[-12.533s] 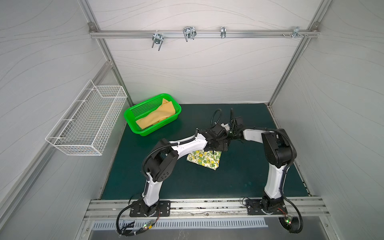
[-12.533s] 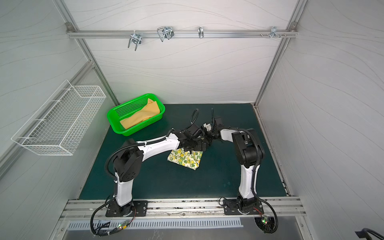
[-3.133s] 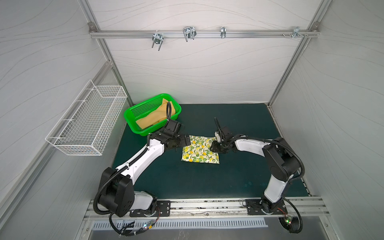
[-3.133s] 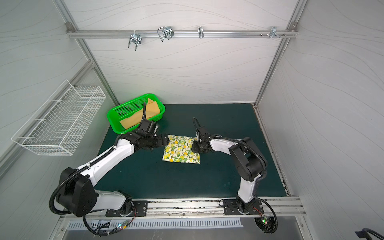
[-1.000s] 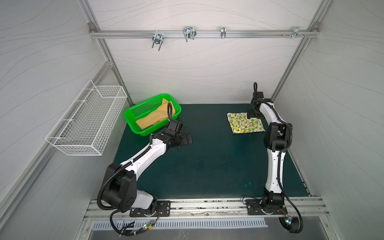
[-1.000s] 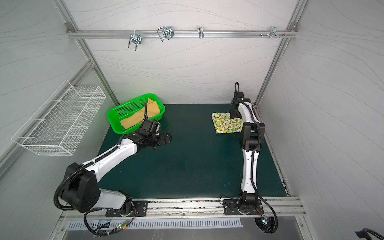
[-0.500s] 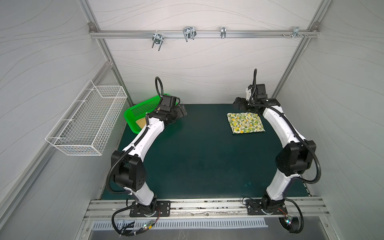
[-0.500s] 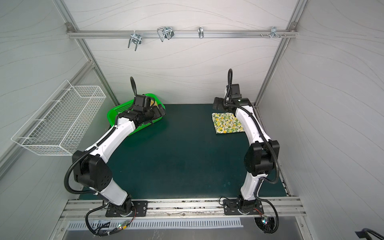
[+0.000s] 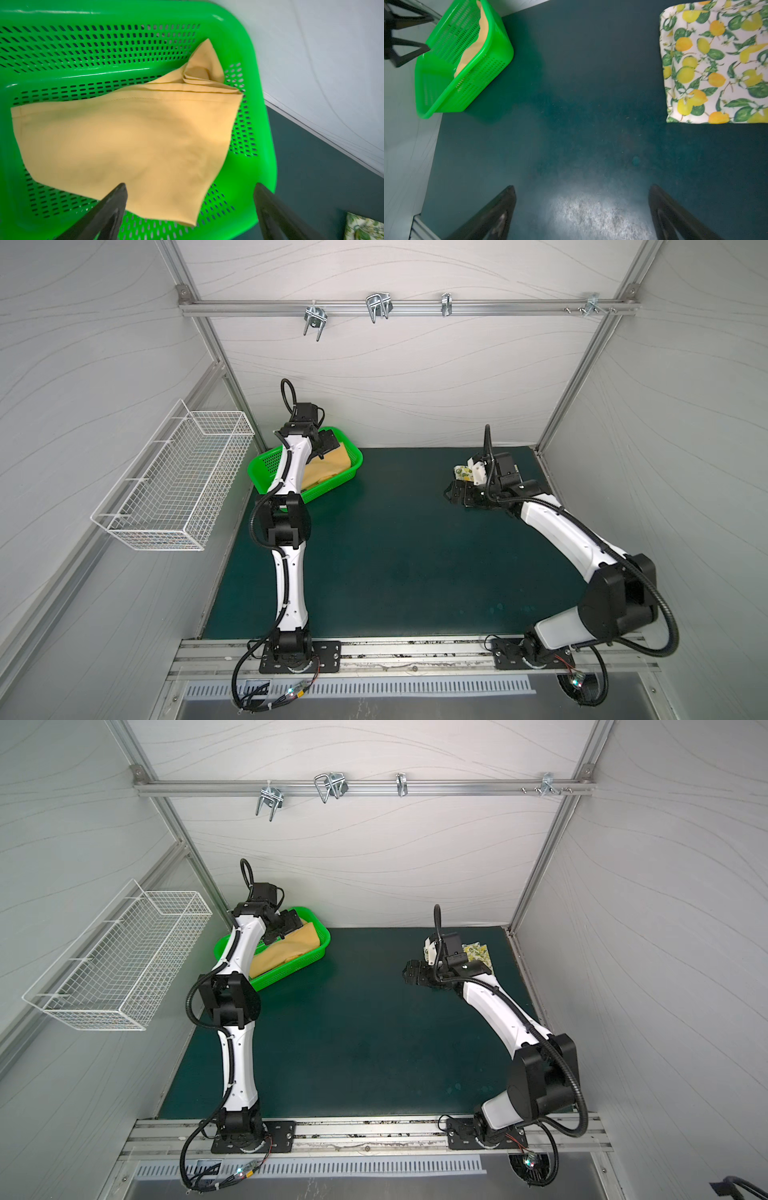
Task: Fold and stack the skirts
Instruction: 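Reach the left gripper into the green basket and grasp the tan skirt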
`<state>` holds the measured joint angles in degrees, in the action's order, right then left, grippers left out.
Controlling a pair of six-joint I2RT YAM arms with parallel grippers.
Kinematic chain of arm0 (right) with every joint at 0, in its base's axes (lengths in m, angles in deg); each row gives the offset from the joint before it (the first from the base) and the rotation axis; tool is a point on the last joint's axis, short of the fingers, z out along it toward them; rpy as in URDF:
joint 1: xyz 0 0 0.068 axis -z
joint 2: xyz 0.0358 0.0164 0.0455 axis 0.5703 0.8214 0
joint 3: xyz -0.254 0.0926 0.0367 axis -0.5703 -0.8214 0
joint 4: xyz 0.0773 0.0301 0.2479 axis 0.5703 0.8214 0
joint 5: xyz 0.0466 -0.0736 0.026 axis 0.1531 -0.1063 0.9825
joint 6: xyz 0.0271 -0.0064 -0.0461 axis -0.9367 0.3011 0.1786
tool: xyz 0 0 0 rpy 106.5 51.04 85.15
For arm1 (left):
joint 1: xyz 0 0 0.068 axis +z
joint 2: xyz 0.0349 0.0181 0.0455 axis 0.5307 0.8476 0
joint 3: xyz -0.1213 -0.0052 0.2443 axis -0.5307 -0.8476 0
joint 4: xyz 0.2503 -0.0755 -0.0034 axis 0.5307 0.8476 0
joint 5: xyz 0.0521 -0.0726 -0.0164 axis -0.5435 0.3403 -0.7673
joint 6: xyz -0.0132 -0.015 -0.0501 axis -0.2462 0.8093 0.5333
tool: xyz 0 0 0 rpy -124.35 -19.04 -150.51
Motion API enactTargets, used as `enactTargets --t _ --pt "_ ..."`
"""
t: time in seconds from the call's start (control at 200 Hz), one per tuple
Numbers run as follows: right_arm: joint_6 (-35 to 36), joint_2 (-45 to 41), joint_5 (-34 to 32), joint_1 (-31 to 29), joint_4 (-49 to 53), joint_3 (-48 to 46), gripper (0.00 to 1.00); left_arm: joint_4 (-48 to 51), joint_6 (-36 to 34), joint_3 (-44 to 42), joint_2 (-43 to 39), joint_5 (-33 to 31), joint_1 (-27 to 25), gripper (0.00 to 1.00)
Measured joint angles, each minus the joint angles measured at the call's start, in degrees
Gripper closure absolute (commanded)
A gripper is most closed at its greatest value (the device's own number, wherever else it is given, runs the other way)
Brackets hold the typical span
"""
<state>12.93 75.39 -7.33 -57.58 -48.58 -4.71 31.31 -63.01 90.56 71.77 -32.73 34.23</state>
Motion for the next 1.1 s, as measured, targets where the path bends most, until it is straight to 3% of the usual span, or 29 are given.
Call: enactTargets --t 0.12,0.295,0.43,0.61,0.675,0.74,1.101 --pt "-0.39 -1.92 0.59 -1.11 -0.9 -2.4 0.01 4.7 -0.2 2.51 4.59 1.77 1.53 0.06" --pt "-1.01 -2.67 1.38 -1.2 -2.36 -5.66 0.01 5.79 -0.2 -5.01 4.5 3.32 1.84 0.07" --pt "-1.66 -2.64 2.36 -1.22 -3.13 -7.5 0.01 5.53 0.24 -8.7 4.48 4.0 1.79 0.19" --pt "-2.45 -2.62 3.21 -1.29 -4.35 -8.76 0.01 4.44 -0.04 -9.2 4.31 5.29 1.79 0.59" --pt "-2.51 -2.62 3.37 -1.31 -4.83 -9.11 0.01 3.78 0.0 -9.73 4.02 5.55 1.79 0.88" --pt "-2.56 -2.62 3.43 -1.33 -5.22 -9.57 0.01 3.19 0.26 -10.34 3.48 5.79 1.77 1.0" --pt "-2.78 -2.64 3.74 -1.57 -6.23 -10.84 0.01 -2.82 2.49 -20.39 -8.72 9.62 1.33 1.0"
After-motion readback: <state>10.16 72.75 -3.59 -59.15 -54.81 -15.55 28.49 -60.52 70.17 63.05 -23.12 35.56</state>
